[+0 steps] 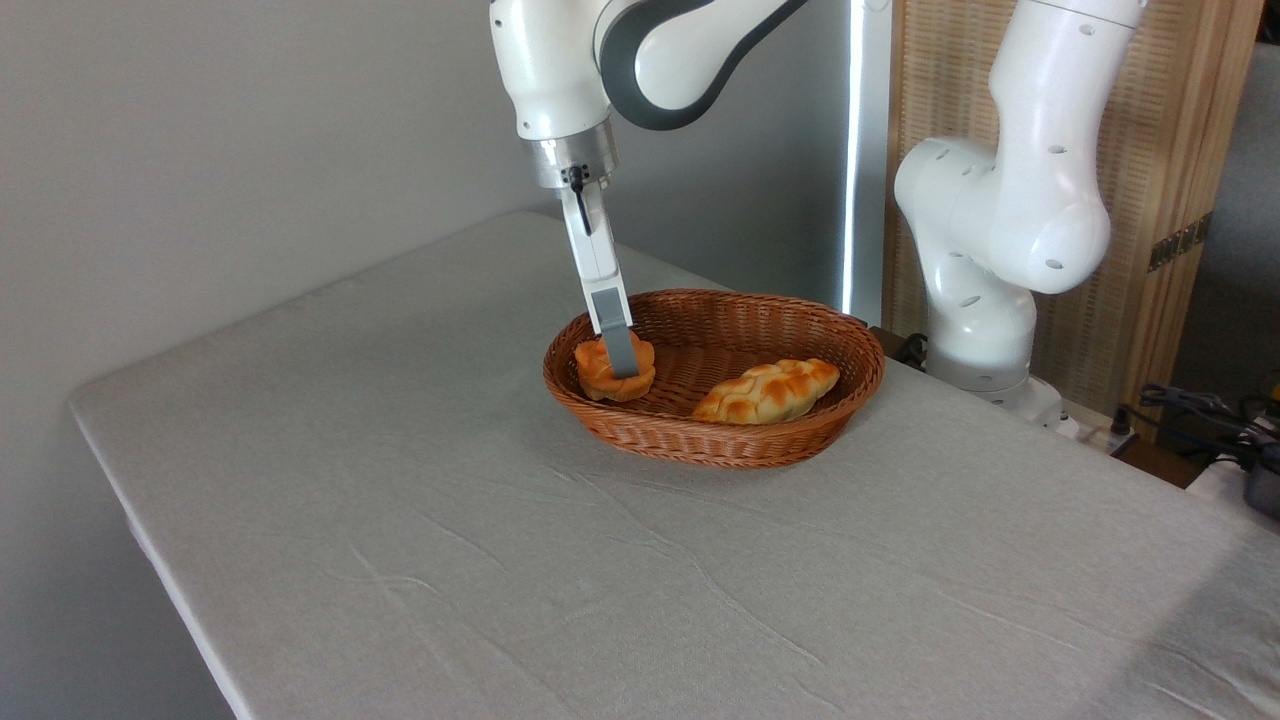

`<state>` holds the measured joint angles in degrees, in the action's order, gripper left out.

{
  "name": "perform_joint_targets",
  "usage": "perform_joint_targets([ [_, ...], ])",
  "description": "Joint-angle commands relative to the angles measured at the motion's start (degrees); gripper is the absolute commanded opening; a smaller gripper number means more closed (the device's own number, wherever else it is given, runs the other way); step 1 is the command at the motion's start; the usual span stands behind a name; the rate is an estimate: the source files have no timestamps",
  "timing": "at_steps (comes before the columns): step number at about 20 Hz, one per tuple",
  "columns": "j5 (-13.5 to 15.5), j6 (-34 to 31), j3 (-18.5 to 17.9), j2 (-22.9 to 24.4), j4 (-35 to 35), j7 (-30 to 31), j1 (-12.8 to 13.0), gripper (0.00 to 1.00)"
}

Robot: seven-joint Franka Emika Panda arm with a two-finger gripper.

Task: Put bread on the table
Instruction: 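Lower the gripper onto the round roll and close on it, then lift the roll out of the basket and carry it beside the basket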

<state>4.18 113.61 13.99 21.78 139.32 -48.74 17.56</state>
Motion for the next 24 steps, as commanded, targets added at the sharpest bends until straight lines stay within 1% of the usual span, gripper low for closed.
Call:
perform_joint_targets([
  [1,-0.1,4.0,-0.1,-0.5,0.8,-0.8,-0.1,0.49],
  [2,-0.1,4.4,-0.1,-0.5,0.7,-0.8,-0.1,0.38],
  [4,-0.1,4.4,-0.1,-0.5,0.7,-0.8,-0.1,0.3],
  [5,-0.1,4.4,0.0,-0.5,0.7,-0.8,-0.1,0.28],
  [12,-0.1,4.3,0.0,-0.6,0.6,-0.8,-0.1,0.28],
  [15,0.0,3.5,-0.2,-0.3,-0.5,-0.7,-0.2,0.27],
  [16,0.0,1.9,-0.5,-0.3,-1.7,-0.6,-0.2,0.27],
  [18,-0.1,-3.7,-1.5,-0.7,-5.2,-0.8,-0.2,0.27],
  [20,-0.2,-8.0,-3.7,-2.1,-8.7,-0.9,-0.2,0.27],
  [22,-0.1,-10.2,-4.5,-4.2,-12.7,-0.7,-0.2,0.27],
  [24,0.1,-10.5,-7.5,-5.5,-16.7,-0.7,-0.2,0.28],
])
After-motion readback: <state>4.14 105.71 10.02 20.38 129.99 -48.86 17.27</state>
